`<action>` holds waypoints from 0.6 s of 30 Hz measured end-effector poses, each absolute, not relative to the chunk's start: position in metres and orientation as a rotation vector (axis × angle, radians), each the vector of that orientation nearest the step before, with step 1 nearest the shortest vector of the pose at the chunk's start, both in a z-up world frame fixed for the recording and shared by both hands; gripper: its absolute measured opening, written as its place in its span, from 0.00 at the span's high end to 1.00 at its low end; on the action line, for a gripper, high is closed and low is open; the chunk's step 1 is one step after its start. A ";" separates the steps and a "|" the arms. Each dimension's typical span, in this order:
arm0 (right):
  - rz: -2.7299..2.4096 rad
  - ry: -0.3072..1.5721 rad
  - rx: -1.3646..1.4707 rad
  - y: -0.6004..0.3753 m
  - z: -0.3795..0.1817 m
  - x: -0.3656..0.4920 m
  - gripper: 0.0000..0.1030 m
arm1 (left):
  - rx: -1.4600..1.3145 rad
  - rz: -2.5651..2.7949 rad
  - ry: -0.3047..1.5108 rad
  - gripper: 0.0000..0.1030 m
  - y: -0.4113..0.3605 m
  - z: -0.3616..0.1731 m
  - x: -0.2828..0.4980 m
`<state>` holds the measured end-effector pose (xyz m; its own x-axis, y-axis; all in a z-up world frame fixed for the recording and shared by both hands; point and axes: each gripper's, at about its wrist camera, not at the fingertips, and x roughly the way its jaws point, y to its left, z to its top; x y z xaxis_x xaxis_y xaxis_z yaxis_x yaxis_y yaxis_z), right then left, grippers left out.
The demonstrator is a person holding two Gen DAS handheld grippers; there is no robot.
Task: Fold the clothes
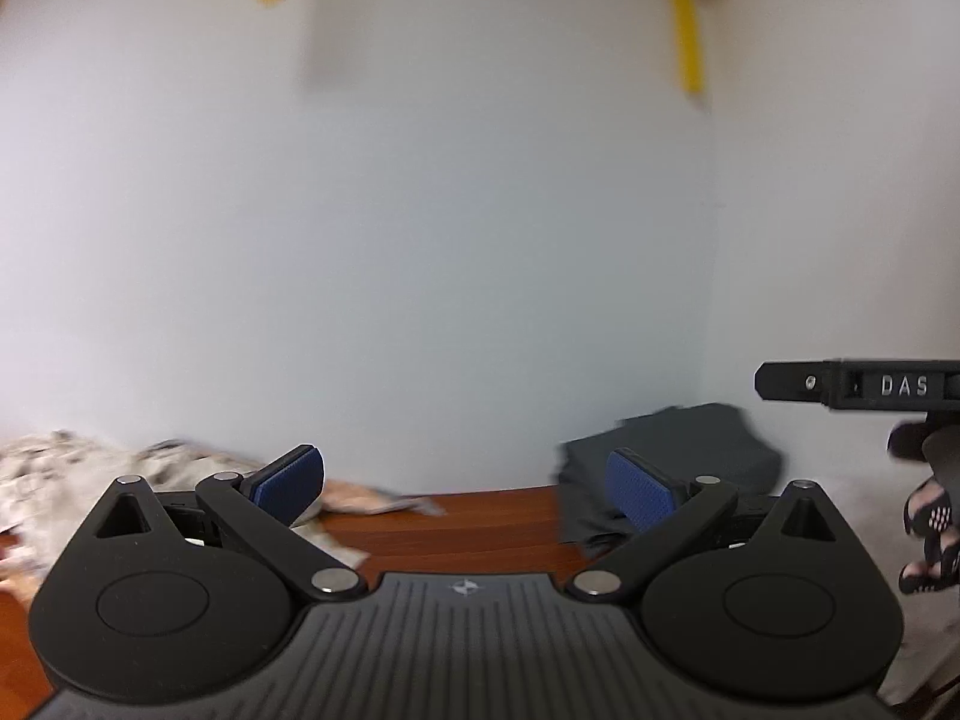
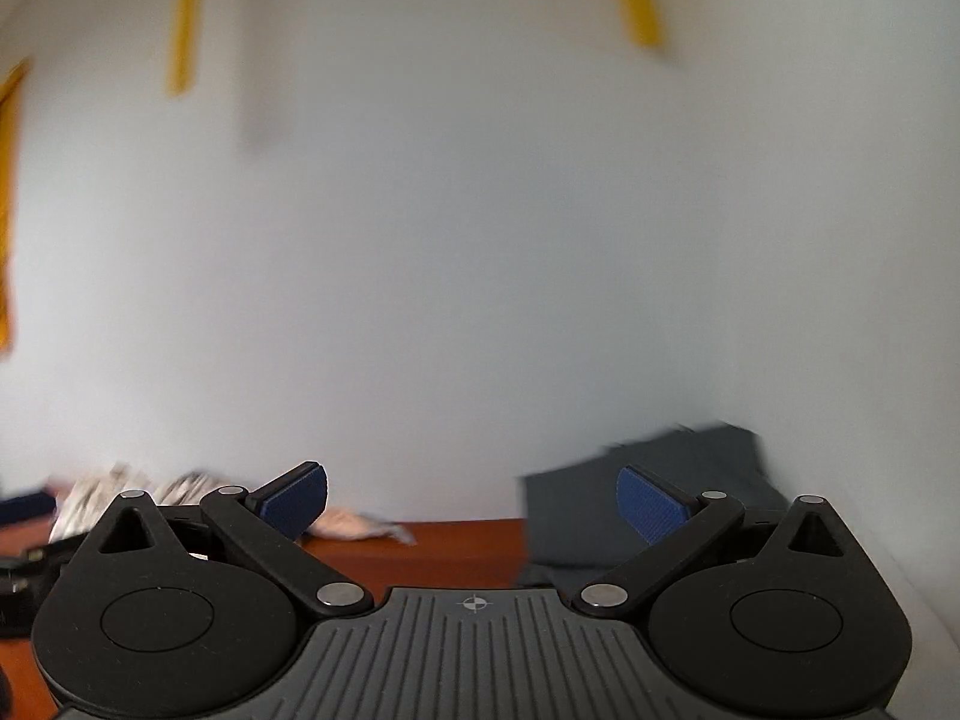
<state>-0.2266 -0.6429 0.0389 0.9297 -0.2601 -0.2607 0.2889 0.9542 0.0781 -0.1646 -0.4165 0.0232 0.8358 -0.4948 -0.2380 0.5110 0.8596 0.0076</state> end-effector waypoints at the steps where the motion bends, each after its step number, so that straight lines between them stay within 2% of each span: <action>1: -0.250 0.269 0.081 -0.636 0.040 -0.217 0.00 | 0.071 -0.496 0.244 0.00 -0.411 0.025 -0.165; 7: -0.042 0.329 0.013 -0.604 0.038 -0.171 0.00 | 0.051 -0.270 0.303 0.00 -0.374 0.034 -0.163; 18: 0.215 0.460 0.070 -0.535 0.037 -0.121 0.00 | -0.004 0.014 0.446 0.00 -0.305 0.040 -0.145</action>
